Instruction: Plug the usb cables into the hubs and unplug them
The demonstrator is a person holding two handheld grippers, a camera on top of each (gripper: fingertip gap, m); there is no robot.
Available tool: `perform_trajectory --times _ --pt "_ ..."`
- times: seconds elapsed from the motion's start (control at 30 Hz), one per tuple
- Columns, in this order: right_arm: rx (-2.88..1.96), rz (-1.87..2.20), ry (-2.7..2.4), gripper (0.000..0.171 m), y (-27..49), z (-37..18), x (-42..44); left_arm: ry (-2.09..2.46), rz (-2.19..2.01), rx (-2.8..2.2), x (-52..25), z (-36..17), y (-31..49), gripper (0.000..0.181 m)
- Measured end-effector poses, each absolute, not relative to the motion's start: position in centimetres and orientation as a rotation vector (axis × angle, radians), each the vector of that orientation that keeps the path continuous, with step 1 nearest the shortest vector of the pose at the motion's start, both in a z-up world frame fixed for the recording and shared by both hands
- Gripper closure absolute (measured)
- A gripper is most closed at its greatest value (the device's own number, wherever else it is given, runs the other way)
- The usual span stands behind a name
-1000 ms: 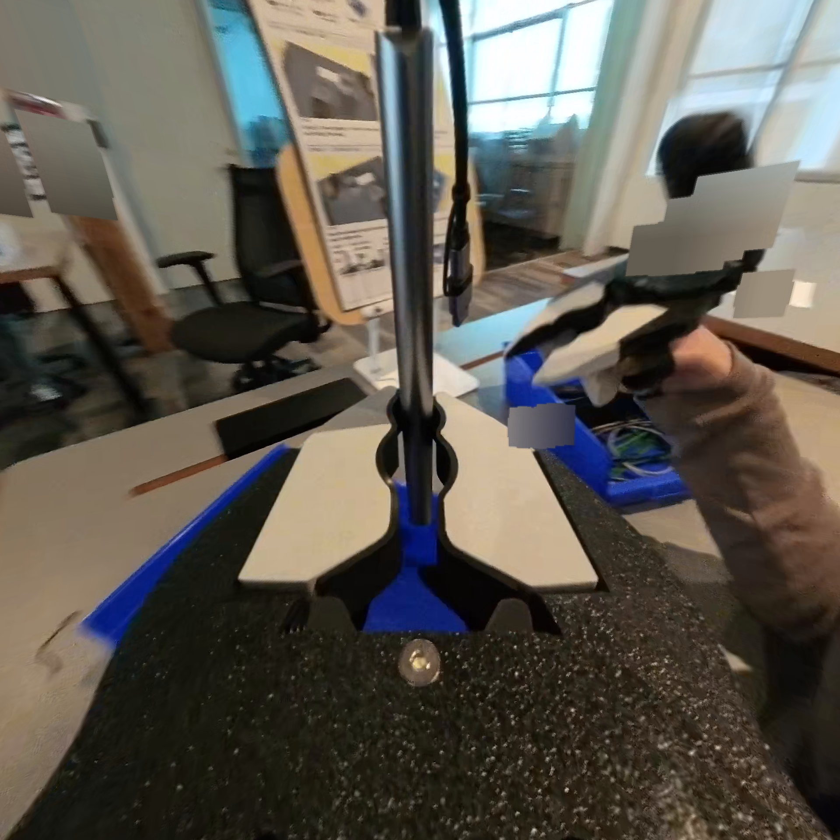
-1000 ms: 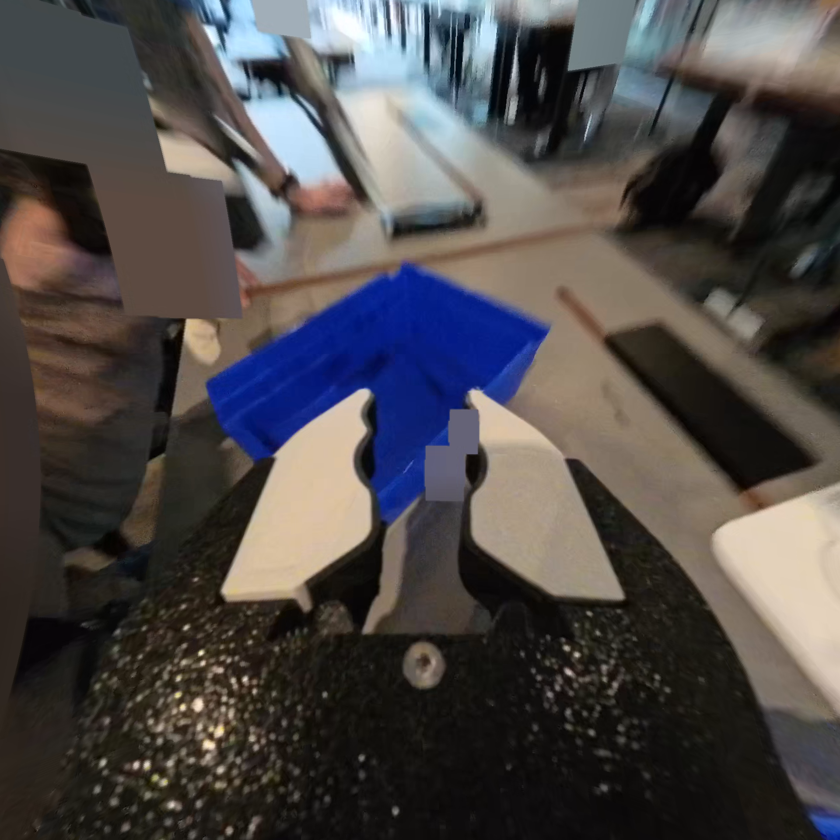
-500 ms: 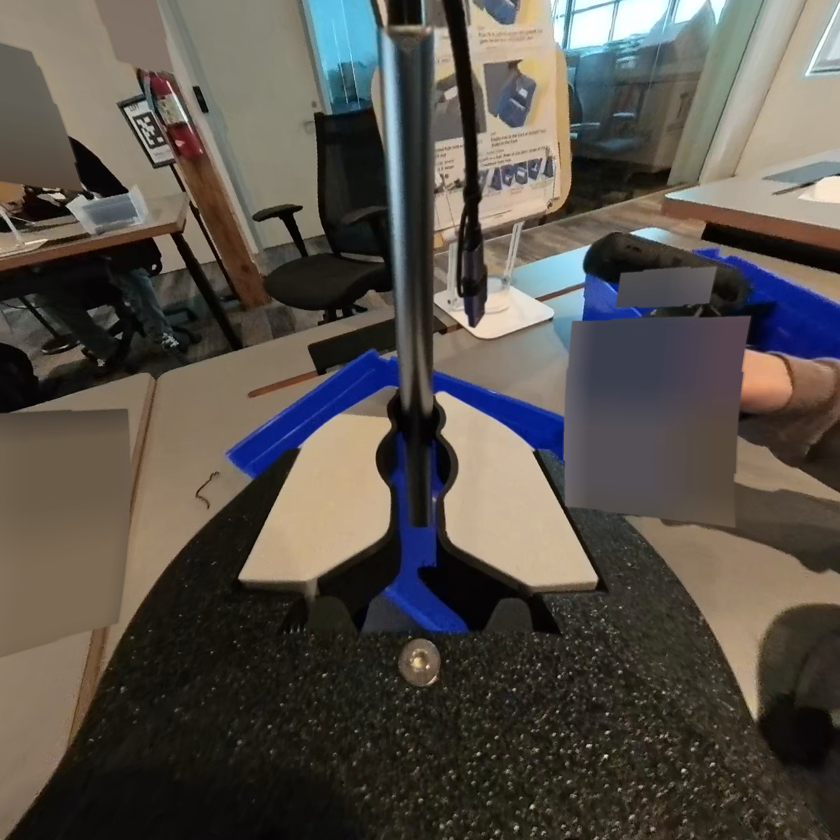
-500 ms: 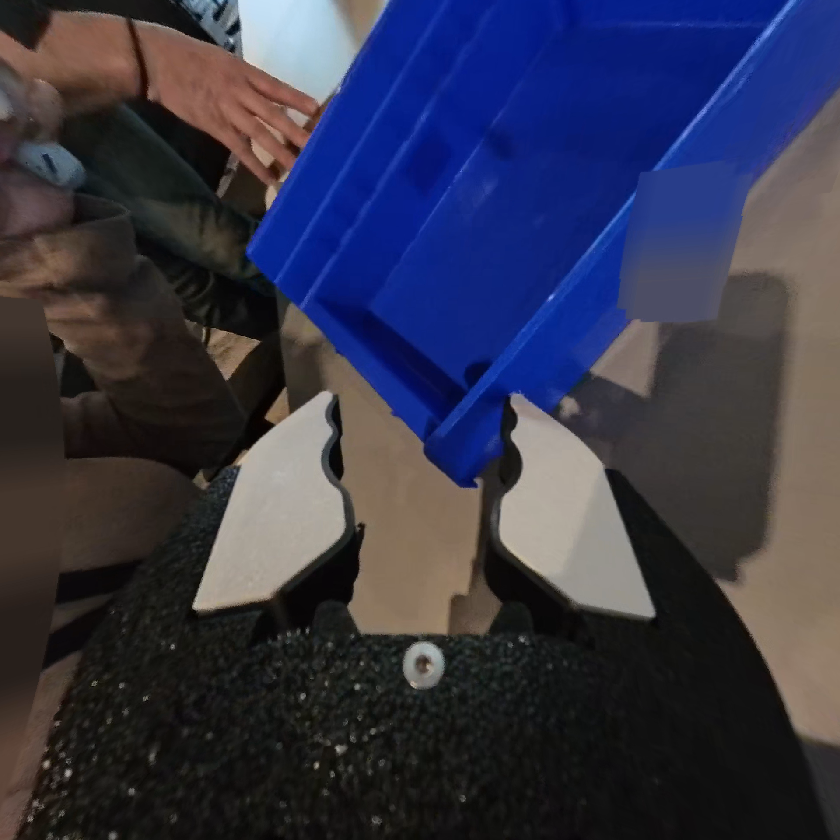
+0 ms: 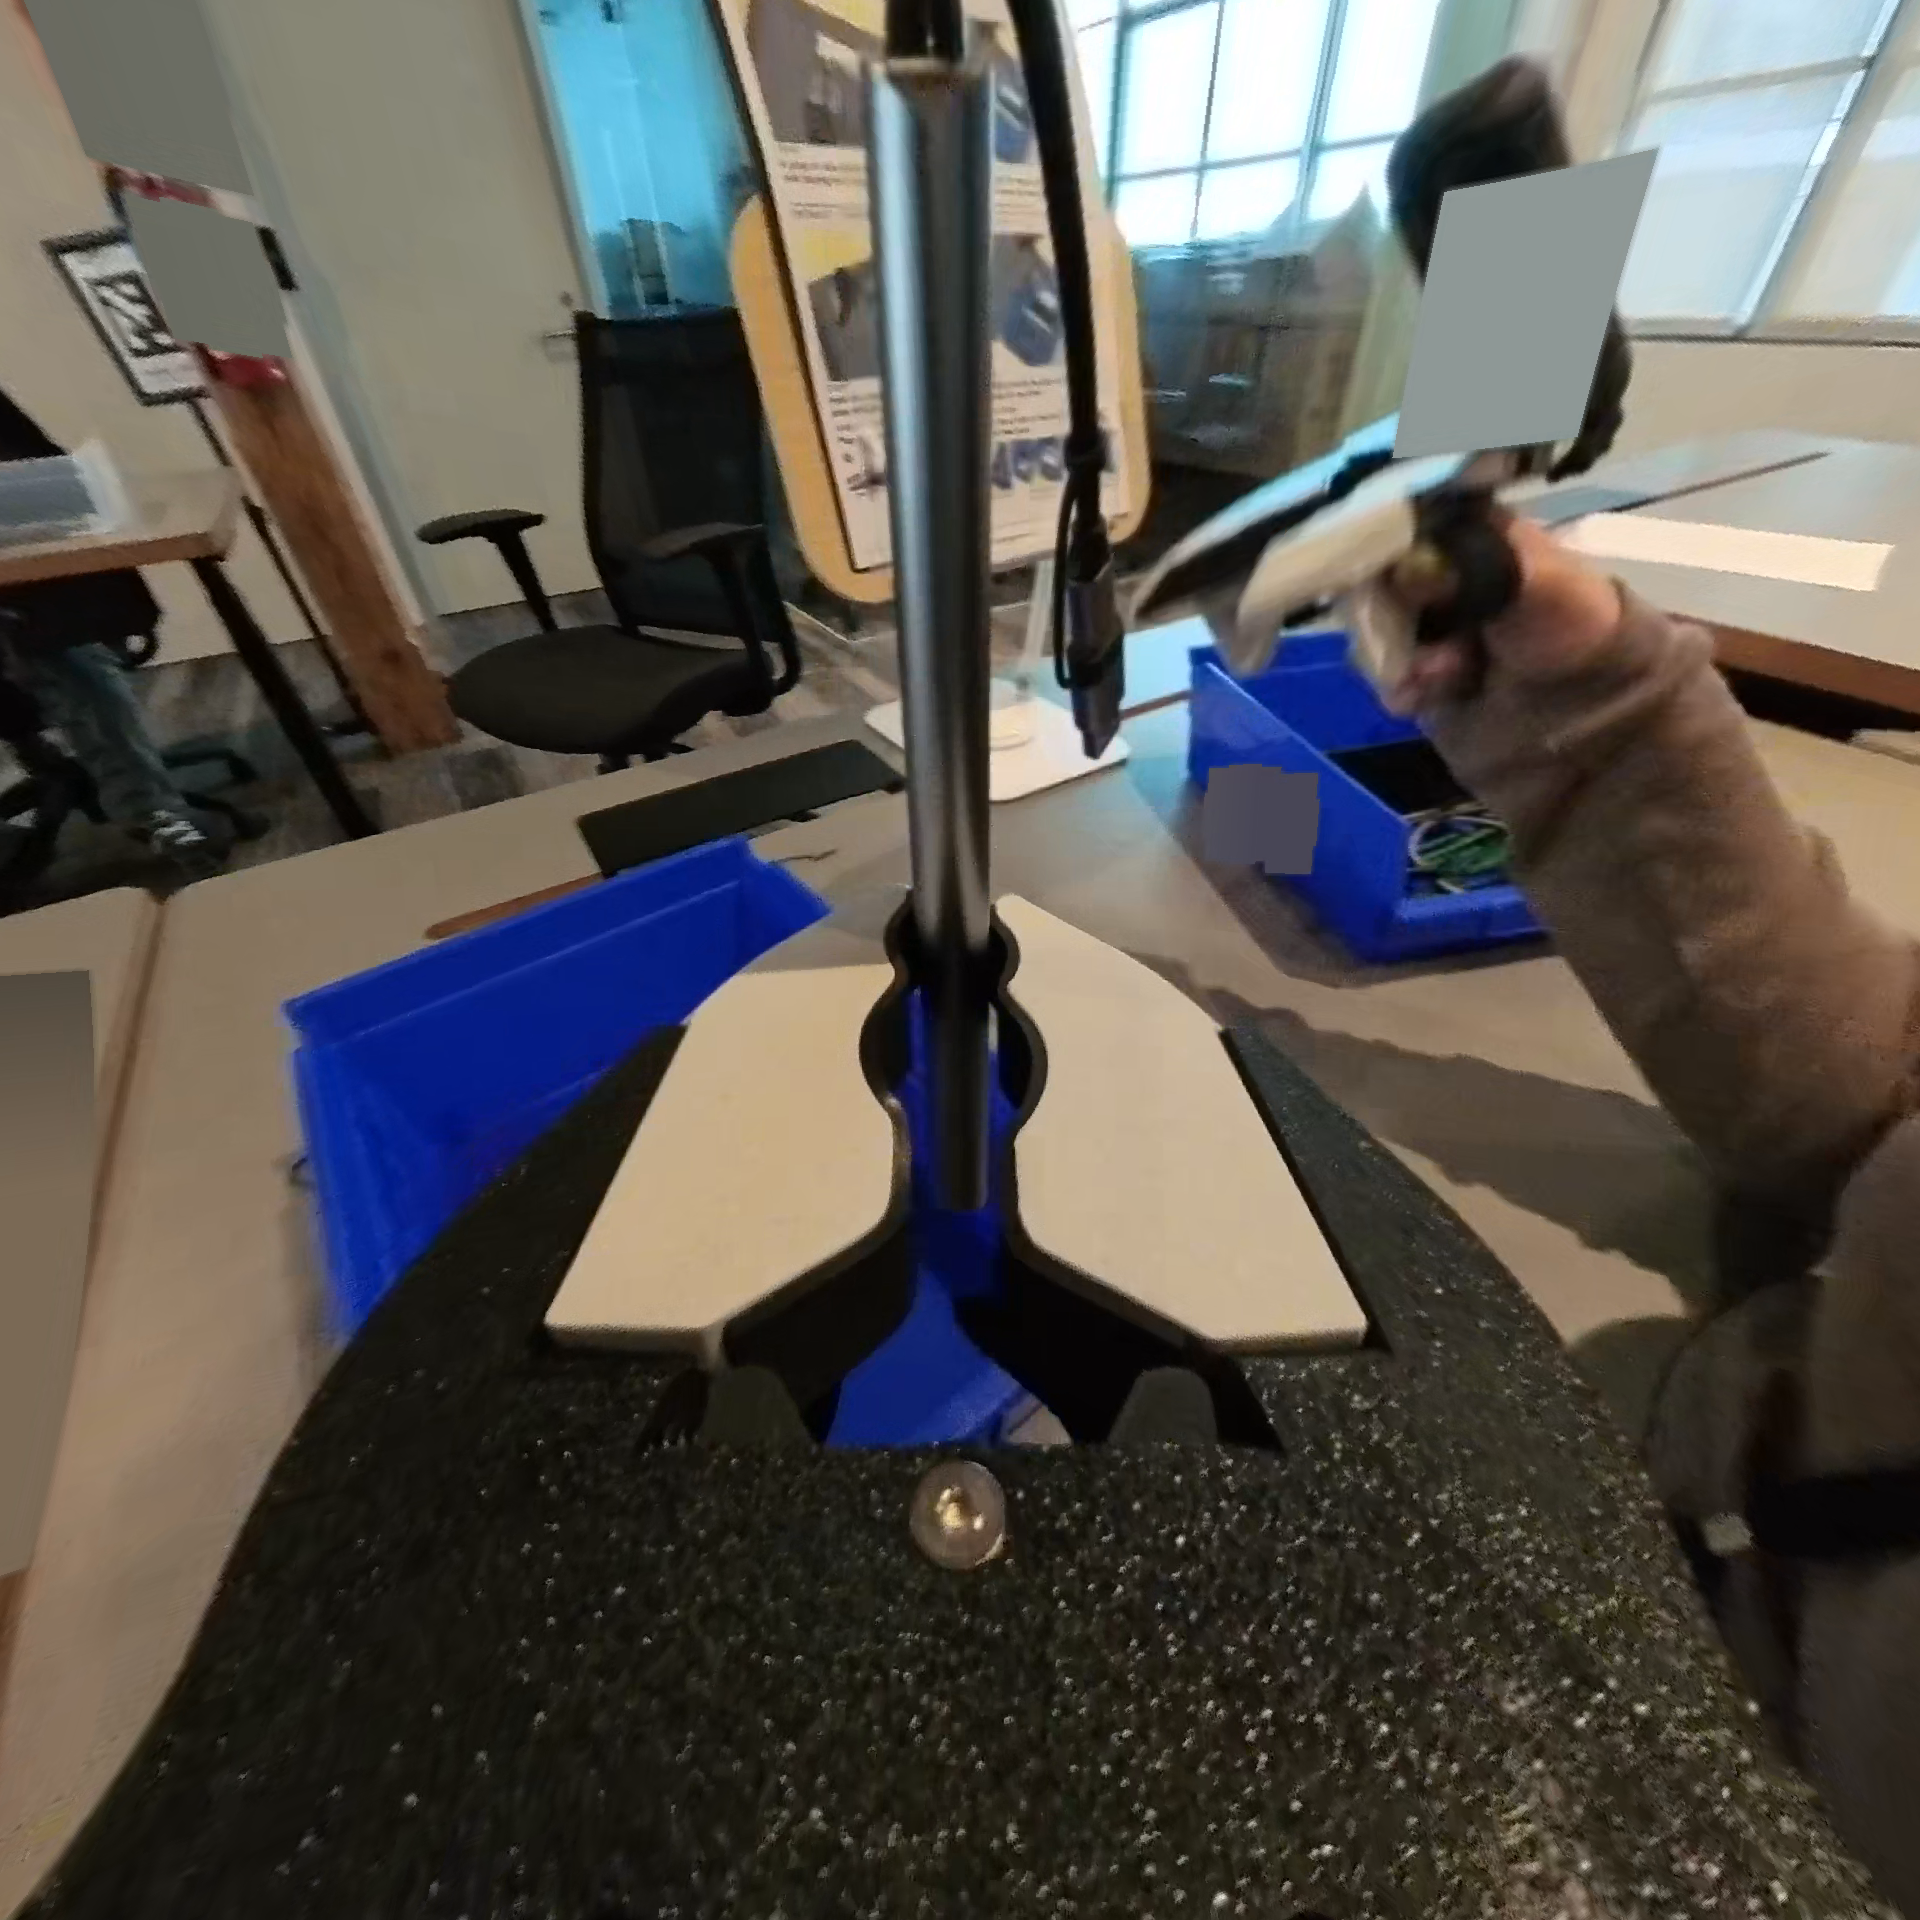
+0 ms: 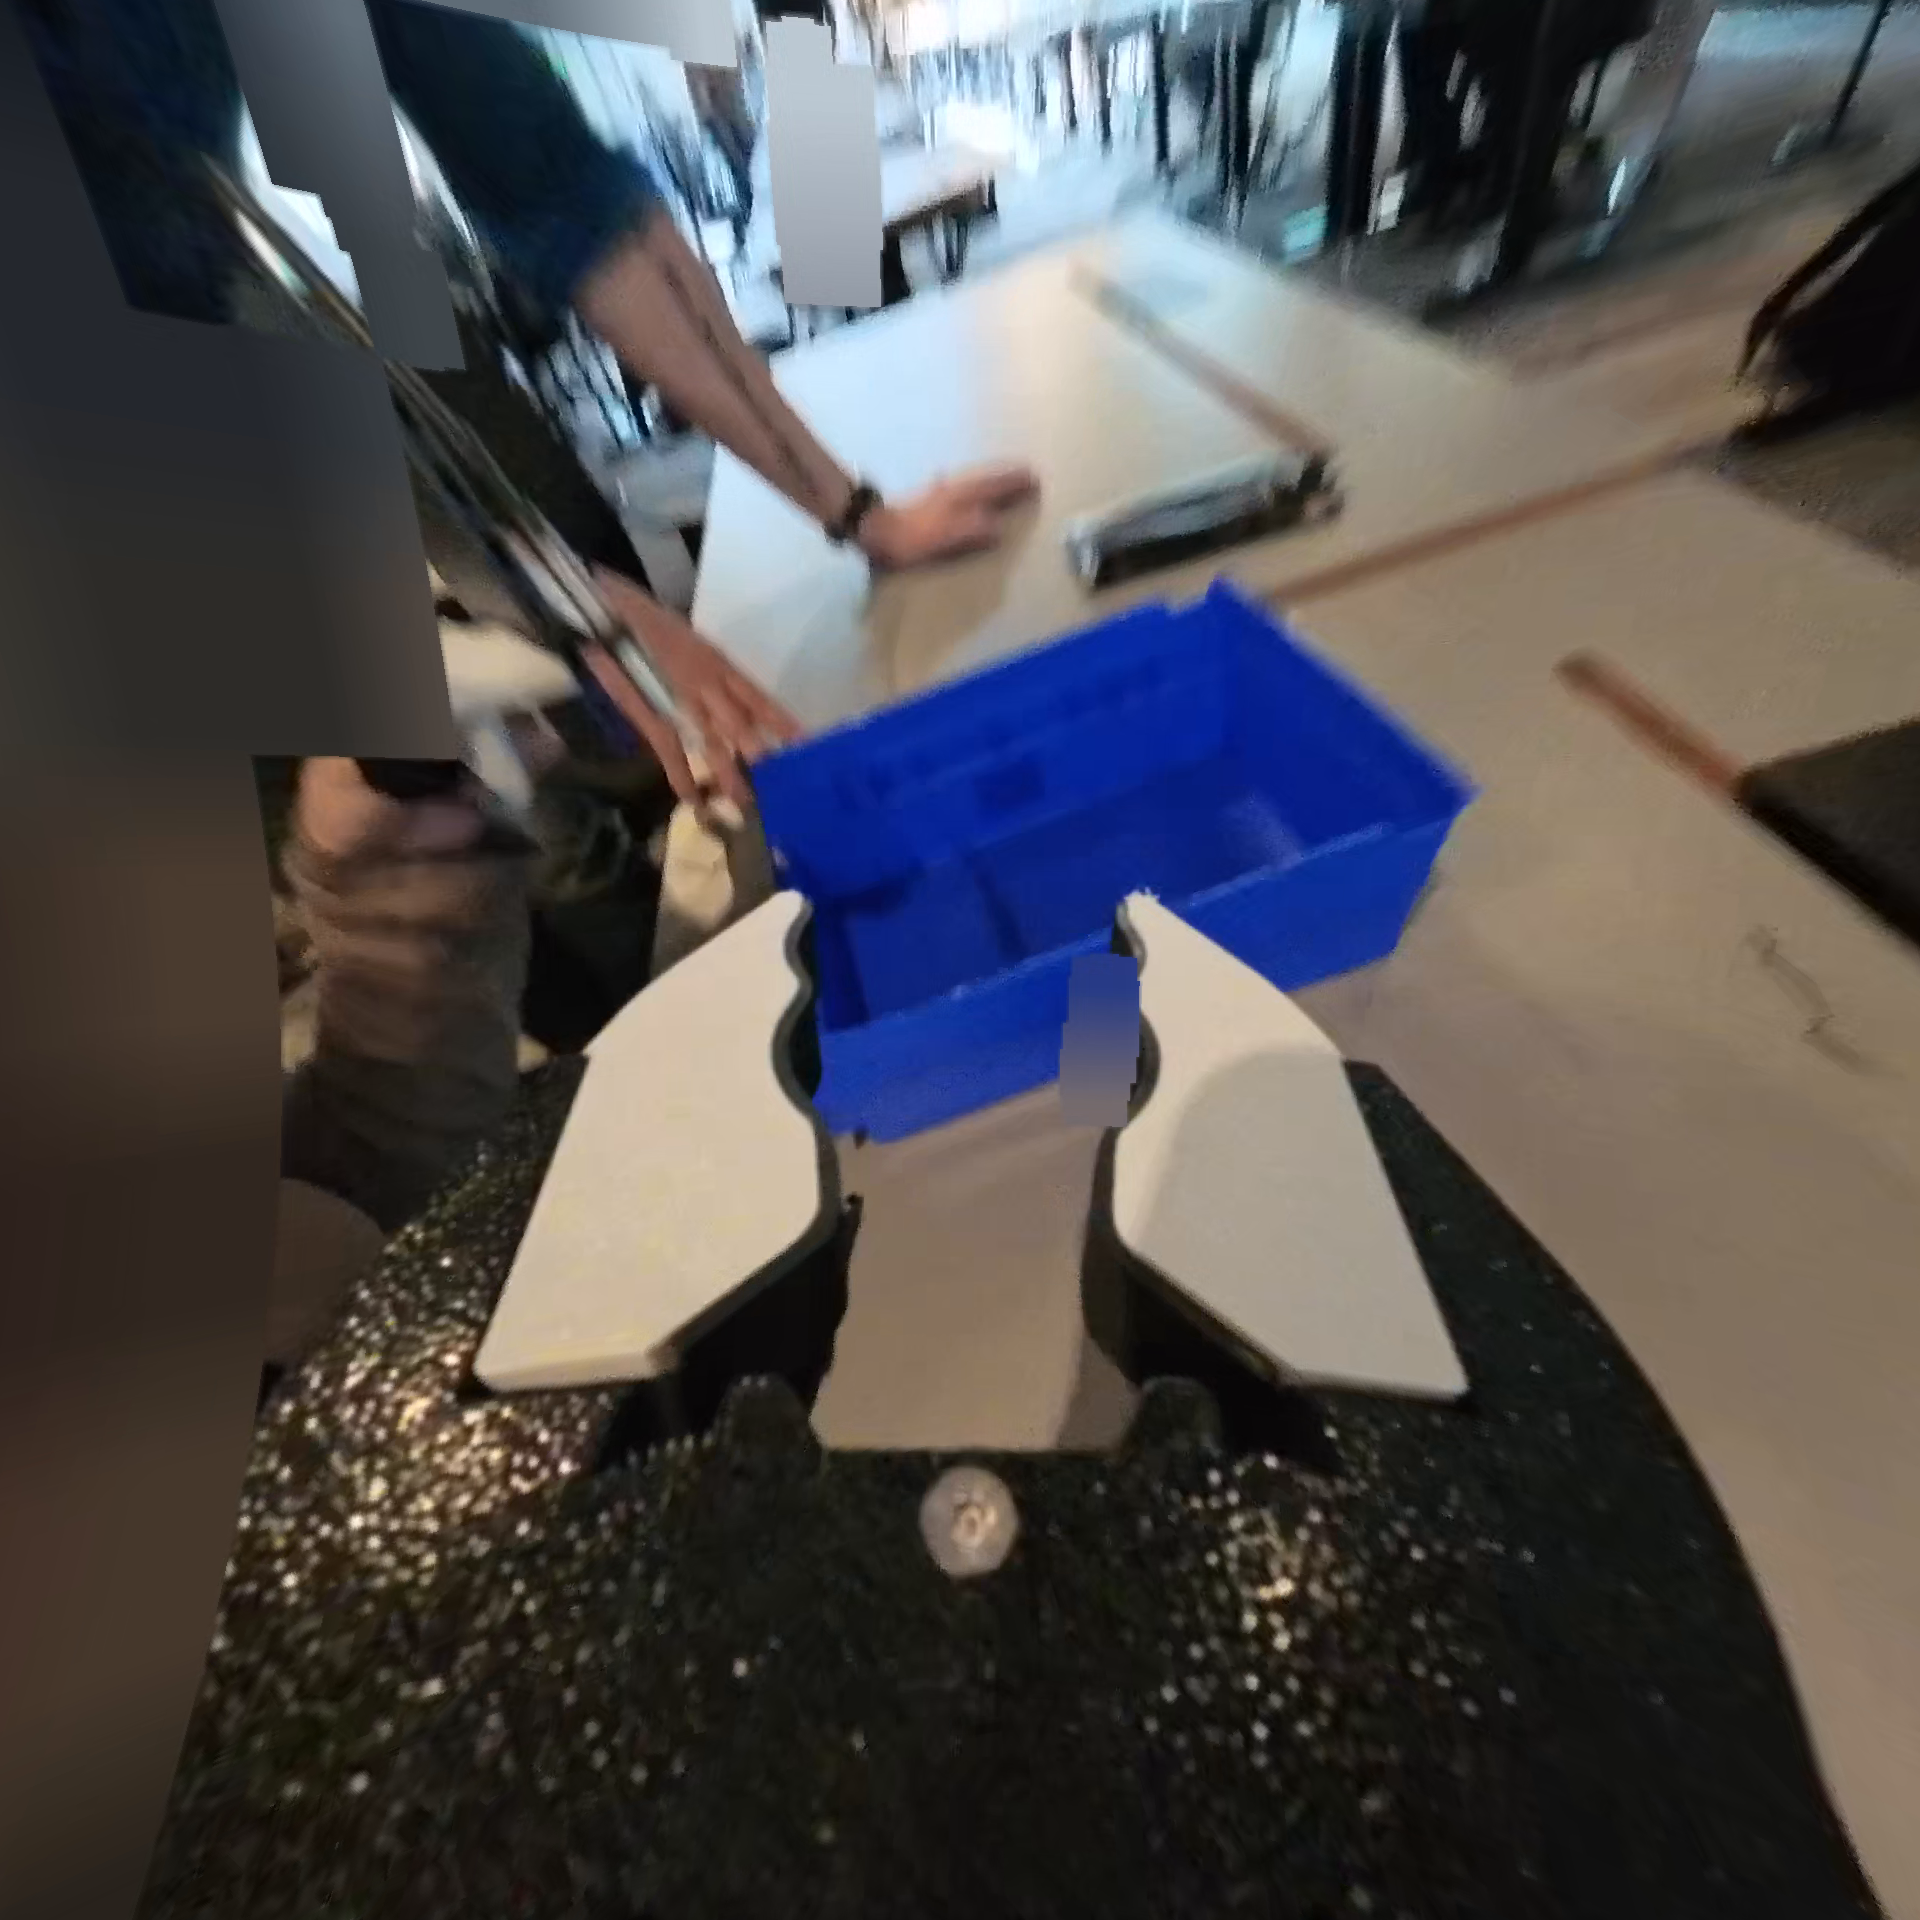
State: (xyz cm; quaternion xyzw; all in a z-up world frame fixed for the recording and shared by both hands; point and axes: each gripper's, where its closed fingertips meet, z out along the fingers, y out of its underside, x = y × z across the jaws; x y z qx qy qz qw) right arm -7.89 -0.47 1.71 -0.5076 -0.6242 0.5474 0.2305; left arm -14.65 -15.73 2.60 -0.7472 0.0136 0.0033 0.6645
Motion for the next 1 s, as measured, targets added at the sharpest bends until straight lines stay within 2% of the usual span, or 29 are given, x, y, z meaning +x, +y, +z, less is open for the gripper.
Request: perform_trajectory --times 0.1,0.17,0.37,0.7,0.83,1.0 --pt "-1.178 1.617 -1.535 0.125 1.1 6.4 -5.8 0.064 -0.082 -1.724 -13.6 1.4 -14.2 0.170" --pt "-1.073 1.618 -1.529 0.128 0.9 7.6 -5.5 0.083 -0.119 -1.751 -13.0 0.5 -13.2 0.170" --pt "-1.086 1.551 -1.627 0.126 0.6 5.8 -6.6 0.088 -0.151 -1.767 -12.8 -0.4 -12.0 0.170" --pt "-1.160 1.281 -1.681 0.124 3.3 3.1 -6.3 -0.117 -0.100 -1.738 -17.7 -0.1 -15.4 0.170" --pt "-1.176 1.145 -1.702 0.117 4.4 2.3 -5.2 -0.063 -0.176 -1.734 -16.0 0.0 -14.7 0.170" --pt "-1.075 1.148 -1.652 0.117 4.0 4.6 -2.9 0.064 -0.260 -1.794 -11.5 -0.9 -12.0 0.170"
